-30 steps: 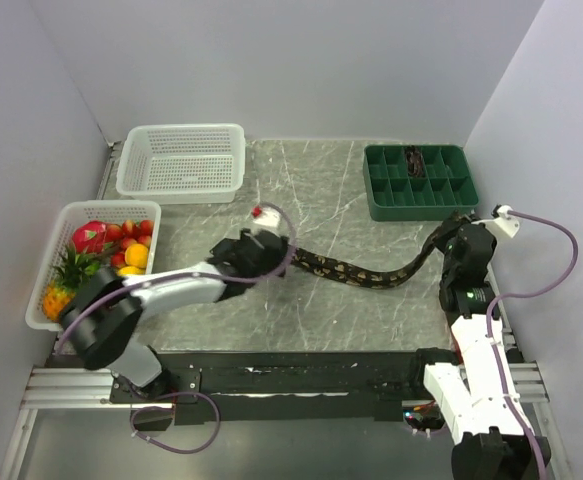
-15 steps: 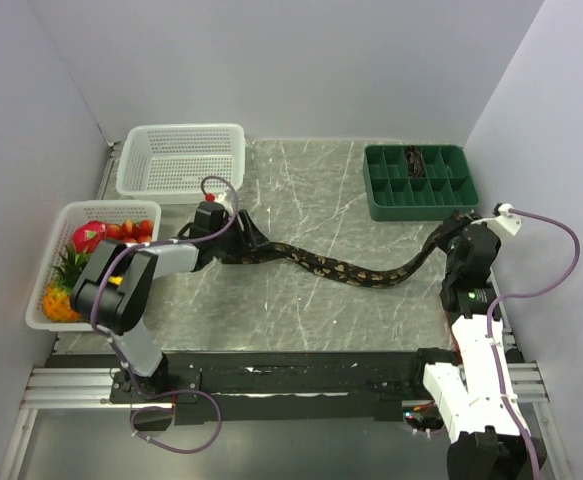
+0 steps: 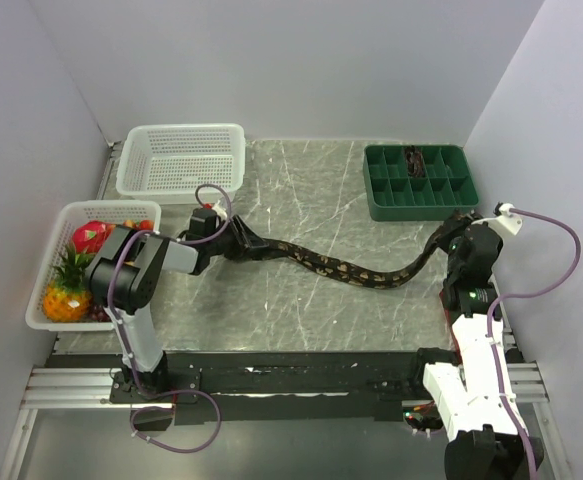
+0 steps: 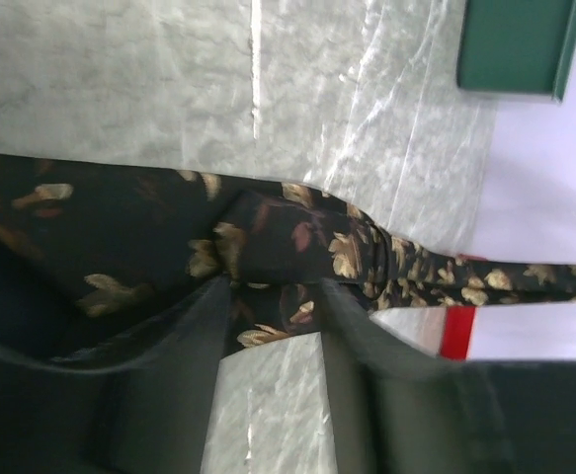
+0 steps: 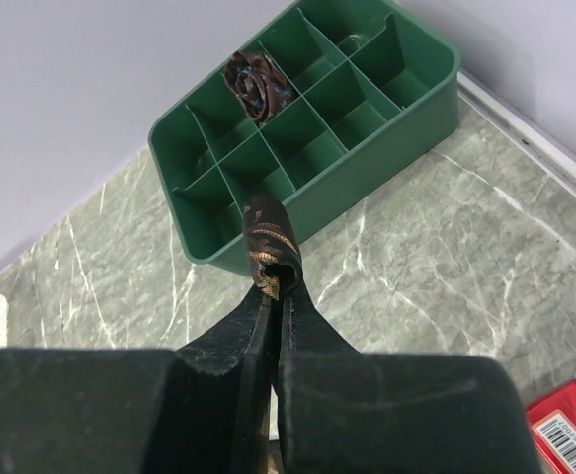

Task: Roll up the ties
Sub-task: Place the tie at the center of the board.

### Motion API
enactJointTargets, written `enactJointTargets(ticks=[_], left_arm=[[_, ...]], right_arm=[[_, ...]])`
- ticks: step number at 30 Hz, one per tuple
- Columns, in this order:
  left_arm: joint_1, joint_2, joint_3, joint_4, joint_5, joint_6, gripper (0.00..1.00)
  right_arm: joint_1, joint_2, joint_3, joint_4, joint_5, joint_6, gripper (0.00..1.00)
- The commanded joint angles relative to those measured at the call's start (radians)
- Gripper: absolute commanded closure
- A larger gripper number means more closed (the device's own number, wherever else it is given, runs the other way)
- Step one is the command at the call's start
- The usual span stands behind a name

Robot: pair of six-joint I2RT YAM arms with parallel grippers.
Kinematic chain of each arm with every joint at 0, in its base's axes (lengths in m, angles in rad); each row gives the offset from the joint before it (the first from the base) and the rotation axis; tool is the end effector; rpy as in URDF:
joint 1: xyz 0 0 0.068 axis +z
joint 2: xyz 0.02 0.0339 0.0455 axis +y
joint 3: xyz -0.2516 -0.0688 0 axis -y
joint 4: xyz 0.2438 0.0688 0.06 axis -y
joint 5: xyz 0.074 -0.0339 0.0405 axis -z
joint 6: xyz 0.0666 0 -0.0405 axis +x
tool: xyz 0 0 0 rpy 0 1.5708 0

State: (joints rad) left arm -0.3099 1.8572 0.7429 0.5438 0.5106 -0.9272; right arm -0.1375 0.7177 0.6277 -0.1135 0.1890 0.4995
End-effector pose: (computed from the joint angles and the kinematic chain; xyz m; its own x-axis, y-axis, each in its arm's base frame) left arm 0.3363 -0.1419 0.0911 -0.8348 -0.4655 -0.2939 -0.0167 0.5551 -0.8316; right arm 0.2115 -0.0419 0.2886 -0.0239 0.4783 -0.8779 0.3741 0.8186 0.4358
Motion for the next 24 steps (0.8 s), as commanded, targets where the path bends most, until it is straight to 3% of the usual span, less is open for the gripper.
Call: enactJointTargets(ticks=[1, 3, 4, 7, 13, 14, 15, 16, 18, 24], left_arm=[[0.005, 0.025, 0.013, 0.033, -0.034, -0.033, 0.59], [0.005, 0.025, 0.027, 0.019, -0.046, -0.030, 0.58], [0.005, 0.020, 0.032, 0.010, -0.058, -0.027, 0.57], [0.006, 0.008, 0.044, -0.008, -0.073, -0.027, 0.57], [0.006, 0.043, 0.075, -0.010, -0.075, -0.045, 0.58], [0.006, 0.046, 0.067, -0.005, -0.078, -0.051, 0.59], [0.006, 0.049, 0.061, 0.004, -0.089, -0.056, 0.59], [0.006, 0.051, 0.055, 0.014, -0.092, -0.064, 0.61], [0.006, 0.062, 0.053, 0.027, -0.087, -0.065, 0.69], [0.008, 0.083, 0.061, 0.047, -0.073, -0.064, 0.88]], right_arm=[[-0.010, -0.003, 0.021, 0.032, -0.016, -0.018, 0.97], [-0.011, -0.006, 0.021, 0.028, -0.016, -0.019, 0.92], [-0.013, -0.009, 0.020, 0.025, -0.011, -0.021, 0.82], [-0.016, -0.015, 0.018, 0.002, 0.006, -0.009, 0.74], [-0.033, -0.027, 0.000, -0.023, 0.118, 0.050, 0.74], [-0.033, -0.030, -0.003, -0.025, 0.131, 0.051, 0.69], [-0.034, -0.037, -0.008, -0.026, 0.173, 0.060, 0.58], [-0.036, -0.040, -0.010, -0.034, 0.196, 0.068, 0.33], [-0.037, -0.047, -0.014, -0.025, 0.220, 0.070, 0.01], [-0.039, -0.035, 0.012, -0.012, 0.109, 0.007, 0.01]])
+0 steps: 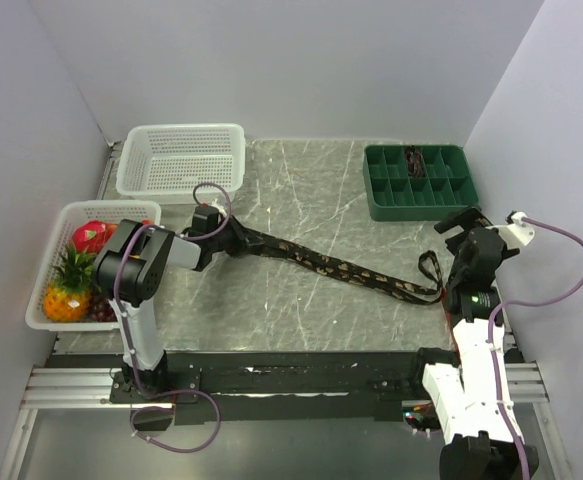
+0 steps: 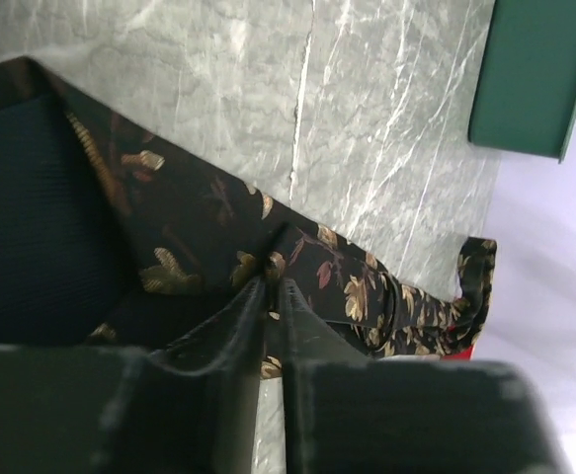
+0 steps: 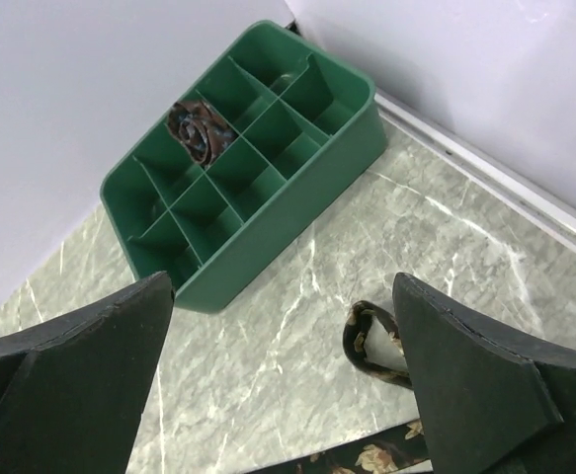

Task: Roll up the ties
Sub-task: Place the tie at the center of the board.

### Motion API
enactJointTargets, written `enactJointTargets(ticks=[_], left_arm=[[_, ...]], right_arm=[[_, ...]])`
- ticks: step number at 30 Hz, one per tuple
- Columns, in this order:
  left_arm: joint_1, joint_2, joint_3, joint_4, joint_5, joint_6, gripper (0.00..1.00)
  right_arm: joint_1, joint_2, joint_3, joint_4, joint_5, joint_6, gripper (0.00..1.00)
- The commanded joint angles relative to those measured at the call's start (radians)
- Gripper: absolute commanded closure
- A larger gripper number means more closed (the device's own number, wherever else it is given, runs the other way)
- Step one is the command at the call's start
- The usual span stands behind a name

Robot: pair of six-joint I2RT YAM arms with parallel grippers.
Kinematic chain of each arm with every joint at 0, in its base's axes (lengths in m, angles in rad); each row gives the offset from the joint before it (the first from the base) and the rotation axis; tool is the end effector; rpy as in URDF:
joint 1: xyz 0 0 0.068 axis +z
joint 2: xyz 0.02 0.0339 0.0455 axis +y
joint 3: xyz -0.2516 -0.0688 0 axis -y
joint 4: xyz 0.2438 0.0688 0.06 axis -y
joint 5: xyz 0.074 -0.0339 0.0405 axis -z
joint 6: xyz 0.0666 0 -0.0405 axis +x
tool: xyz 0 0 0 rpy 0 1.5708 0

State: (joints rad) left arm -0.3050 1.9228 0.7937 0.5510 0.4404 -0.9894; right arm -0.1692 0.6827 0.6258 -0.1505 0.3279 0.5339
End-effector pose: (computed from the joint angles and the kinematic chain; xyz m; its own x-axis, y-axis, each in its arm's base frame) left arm 0.3517 -0.1405 0.0816 -0.7979 -0.5413 -0.2653 -0.0994 0.5521 -0.8278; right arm 0.1992 -0.0558 0.2900 0.0645 0.4777 -0.8761 0.5079 0.7400 0.4409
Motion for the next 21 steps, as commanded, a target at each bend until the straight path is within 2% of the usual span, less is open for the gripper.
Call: enactJointTargets(ticks=[1, 3, 8, 15, 21], left_arm=[[0.001, 0.018, 0.009, 0.043, 0.001, -0.003, 0.91], [0.001, 0.009, 0.006, 0.066, 0.014, -0.003, 0.99], [0.001, -0.085, -0.016, 0.109, 0.031, 0.009, 0.99], [0.001, -0.237, -0.013, -0.025, -0.051, 0.107, 0.99], [0.023, -0.235, -0.004, -0.088, -0.066, 0.135, 0.99]], right_arm=[[-0.006, 0.005, 0.014, 0.040, -0.071, -0.037, 0.01], [-0.006, 0.018, 0.020, 0.042, -0.110, -0.048, 0.01], [-0.006, 0.049, 0.022, 0.065, -0.225, -0.068, 0.01], [-0.006, 0.083, -0.003, 0.106, -0.299, -0.092, 0.01], [-0.006, 0.294, 0.095, -0.070, -0.158, -0.092, 0.01]])
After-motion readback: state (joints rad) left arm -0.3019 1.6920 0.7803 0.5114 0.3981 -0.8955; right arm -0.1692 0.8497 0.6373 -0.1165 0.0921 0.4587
